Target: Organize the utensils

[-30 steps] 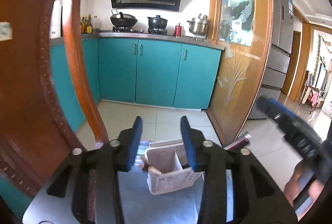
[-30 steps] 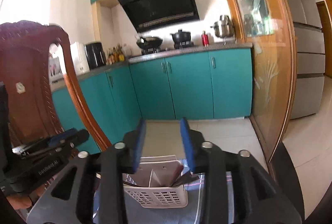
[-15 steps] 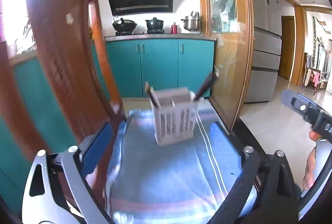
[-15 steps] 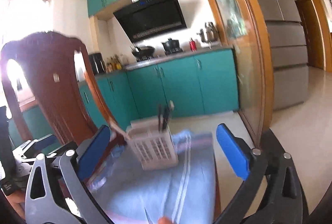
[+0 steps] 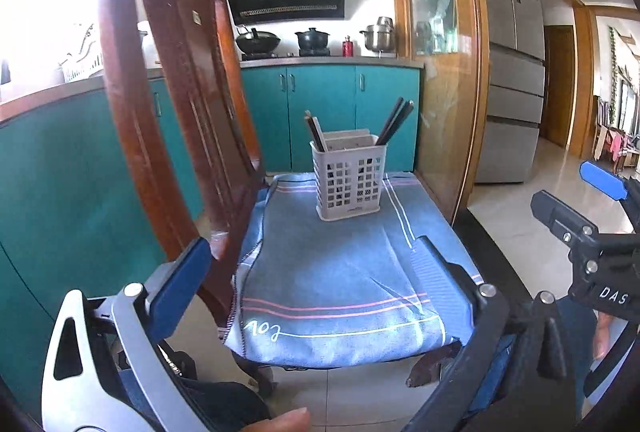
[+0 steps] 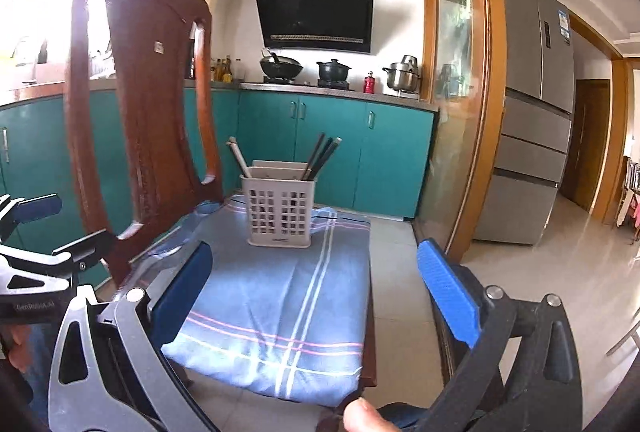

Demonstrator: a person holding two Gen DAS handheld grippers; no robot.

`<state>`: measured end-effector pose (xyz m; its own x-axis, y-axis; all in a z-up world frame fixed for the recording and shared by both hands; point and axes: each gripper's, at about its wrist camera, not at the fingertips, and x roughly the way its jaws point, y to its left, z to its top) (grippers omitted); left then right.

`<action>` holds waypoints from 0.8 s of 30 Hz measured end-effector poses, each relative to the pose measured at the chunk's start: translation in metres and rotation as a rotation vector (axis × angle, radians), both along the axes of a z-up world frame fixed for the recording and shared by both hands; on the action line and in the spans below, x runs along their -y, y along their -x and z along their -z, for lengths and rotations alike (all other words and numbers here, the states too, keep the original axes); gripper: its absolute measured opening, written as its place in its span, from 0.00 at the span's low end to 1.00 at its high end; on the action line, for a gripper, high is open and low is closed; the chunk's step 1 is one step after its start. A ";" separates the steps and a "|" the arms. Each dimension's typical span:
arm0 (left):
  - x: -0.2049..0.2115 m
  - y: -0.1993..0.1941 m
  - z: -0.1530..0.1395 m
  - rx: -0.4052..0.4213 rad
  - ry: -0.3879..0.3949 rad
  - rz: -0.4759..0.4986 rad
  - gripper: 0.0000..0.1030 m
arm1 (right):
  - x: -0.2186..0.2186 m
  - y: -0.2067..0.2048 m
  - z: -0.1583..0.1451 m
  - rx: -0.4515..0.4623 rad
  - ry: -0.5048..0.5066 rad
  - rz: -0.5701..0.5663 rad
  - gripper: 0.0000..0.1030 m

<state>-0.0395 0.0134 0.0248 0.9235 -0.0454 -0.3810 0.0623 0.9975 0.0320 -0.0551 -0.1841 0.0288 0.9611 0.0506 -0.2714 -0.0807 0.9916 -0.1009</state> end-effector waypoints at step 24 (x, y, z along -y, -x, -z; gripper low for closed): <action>0.005 0.012 -0.004 0.022 -0.033 0.033 0.97 | -0.005 0.015 -0.004 0.013 0.008 0.034 0.97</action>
